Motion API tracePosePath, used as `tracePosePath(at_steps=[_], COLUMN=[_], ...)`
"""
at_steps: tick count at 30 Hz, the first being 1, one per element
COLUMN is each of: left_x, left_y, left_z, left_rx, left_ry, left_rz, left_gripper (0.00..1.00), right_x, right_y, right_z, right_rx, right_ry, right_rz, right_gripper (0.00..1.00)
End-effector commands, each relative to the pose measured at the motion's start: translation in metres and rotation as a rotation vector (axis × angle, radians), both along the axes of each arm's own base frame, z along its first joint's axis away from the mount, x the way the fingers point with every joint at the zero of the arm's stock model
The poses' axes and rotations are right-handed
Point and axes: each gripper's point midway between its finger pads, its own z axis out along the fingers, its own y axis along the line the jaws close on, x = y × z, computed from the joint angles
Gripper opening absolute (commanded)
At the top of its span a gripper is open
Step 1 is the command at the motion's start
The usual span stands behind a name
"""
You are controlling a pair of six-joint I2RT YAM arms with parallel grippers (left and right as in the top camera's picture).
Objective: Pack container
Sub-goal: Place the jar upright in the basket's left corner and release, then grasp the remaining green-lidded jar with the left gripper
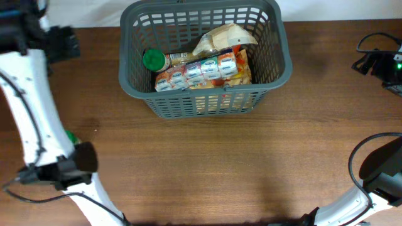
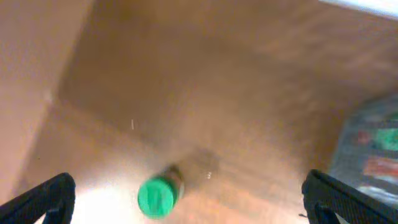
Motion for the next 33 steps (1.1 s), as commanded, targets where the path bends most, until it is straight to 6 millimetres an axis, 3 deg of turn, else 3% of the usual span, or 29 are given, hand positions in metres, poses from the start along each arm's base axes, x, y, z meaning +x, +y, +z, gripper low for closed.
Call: tracePosePath(at_steps=[1,5,7,11,19,22,27,33], left_x=[-0.023,-0.059,-0.077,-0.095,-0.108,-0.121,-0.141,-0.143], left_y=[0.030,0.038,0.037,0.041,0.062,0.066,0.062,0.060], left_z=[-0.093,-0.166,-0.192,-0.207,-0.234,-0.247,-0.280,-0.290], left_rx=[-0.285,-0.363,-0.397,-0.397,-0.362,-0.384,-0.426,-0.429], left_ry=[0.218,0.444,0.530,0.603,0.619,0.643,0.683,0.685], left_rz=[0.150,0.198,0.212,0.205,0.261,0.290,0.291,0.282], left_gripper=[0.99,0.99,0.99,0.99,0.99,0.99,0.99,0.99], right_x=[0.000,0.001,0.001,0.000,0.001,0.001,0.000,0.000], right_y=[0.004,0.004,0.004,0.004,0.004,0.004,0.004,0.004], right_z=[0.002,0.003,0.002,0.002,0.002,0.002,0.002,0.002], right_rx=[0.007,0.006,0.006,0.007,0.006,0.006,0.007,0.007], right_ry=[-0.008,-0.008,-0.008,-0.008,-0.008,-0.008,-0.008,-0.008], right_rz=[0.003,0.003,0.003,0.003,0.003,0.003,0.003,0.003], right_gripper=[0.99,0.99,0.99,0.99,0.99,0.99,0.99,0.99])
